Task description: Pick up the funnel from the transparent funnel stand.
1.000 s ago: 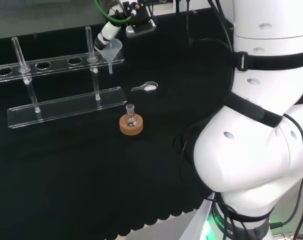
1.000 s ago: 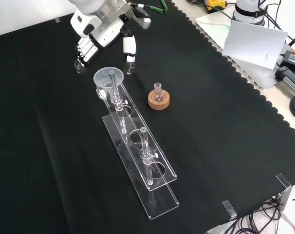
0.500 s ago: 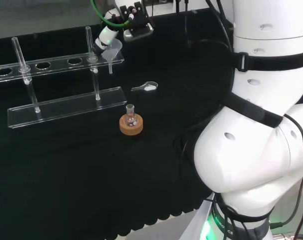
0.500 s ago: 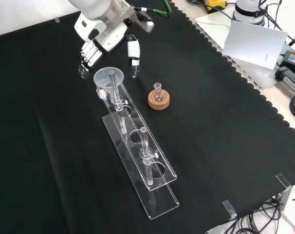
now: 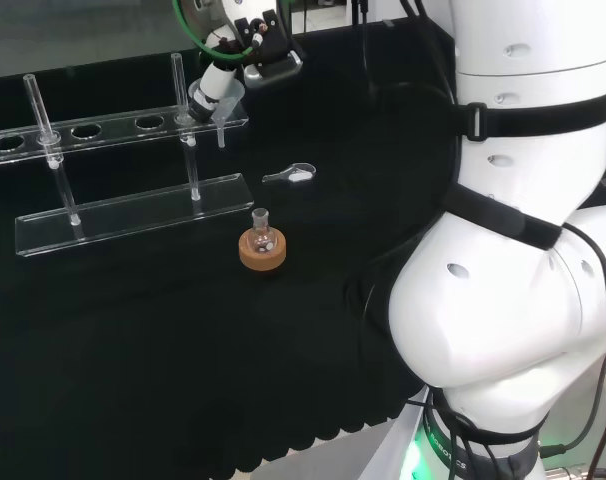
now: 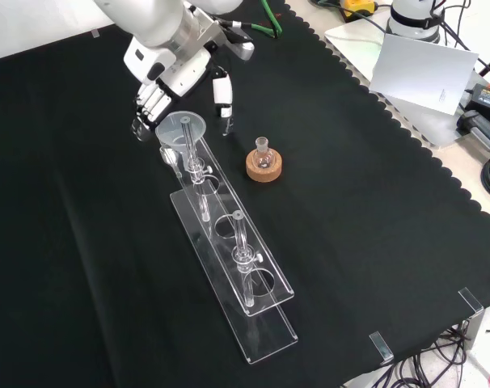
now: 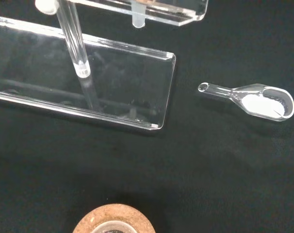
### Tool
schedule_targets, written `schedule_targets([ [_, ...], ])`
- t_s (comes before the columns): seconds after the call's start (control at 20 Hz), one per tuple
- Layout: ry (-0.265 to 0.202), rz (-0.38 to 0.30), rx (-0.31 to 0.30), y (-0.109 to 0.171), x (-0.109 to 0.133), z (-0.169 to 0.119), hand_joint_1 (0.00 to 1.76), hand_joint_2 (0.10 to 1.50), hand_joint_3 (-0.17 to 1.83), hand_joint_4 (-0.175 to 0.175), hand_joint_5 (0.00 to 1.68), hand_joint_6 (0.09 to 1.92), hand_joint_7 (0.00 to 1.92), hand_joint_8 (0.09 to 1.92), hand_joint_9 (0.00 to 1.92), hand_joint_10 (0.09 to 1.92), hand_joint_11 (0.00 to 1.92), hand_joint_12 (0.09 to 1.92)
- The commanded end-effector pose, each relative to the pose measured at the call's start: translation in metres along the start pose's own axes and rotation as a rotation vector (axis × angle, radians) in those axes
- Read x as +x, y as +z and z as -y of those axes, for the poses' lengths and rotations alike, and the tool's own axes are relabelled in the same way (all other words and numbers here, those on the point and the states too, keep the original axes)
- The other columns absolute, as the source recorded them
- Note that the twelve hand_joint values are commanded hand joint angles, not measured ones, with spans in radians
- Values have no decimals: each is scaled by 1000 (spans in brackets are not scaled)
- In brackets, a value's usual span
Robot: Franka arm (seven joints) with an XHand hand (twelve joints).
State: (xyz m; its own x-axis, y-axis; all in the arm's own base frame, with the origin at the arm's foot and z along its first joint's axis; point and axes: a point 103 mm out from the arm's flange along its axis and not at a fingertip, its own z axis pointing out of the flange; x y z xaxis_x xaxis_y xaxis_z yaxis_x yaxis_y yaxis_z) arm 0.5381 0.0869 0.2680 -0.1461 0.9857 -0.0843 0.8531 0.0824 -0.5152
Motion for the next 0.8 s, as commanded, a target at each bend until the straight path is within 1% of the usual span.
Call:
schedule_targets([
  [0.05,-5,20,21,4,1,-4,617,740,89,-13,0,87,0,87,0,871,228,1445],
  [0.35,-6,30,12,5,2,-8,651,741,87,-5,0,87,20,87,18,912,263,1436],
  [0.5,2,41,23,7,3,-9,666,744,90,-2,0,87,44,93,84,898,280,1432],
  [0.65,7,50,16,12,2,-11,678,746,102,-5,12,87,9,288,200,849,305,1421],
  [0.8,10,57,6,13,-1,-12,689,750,114,-10,37,87,0,405,276,810,322,1412],
])
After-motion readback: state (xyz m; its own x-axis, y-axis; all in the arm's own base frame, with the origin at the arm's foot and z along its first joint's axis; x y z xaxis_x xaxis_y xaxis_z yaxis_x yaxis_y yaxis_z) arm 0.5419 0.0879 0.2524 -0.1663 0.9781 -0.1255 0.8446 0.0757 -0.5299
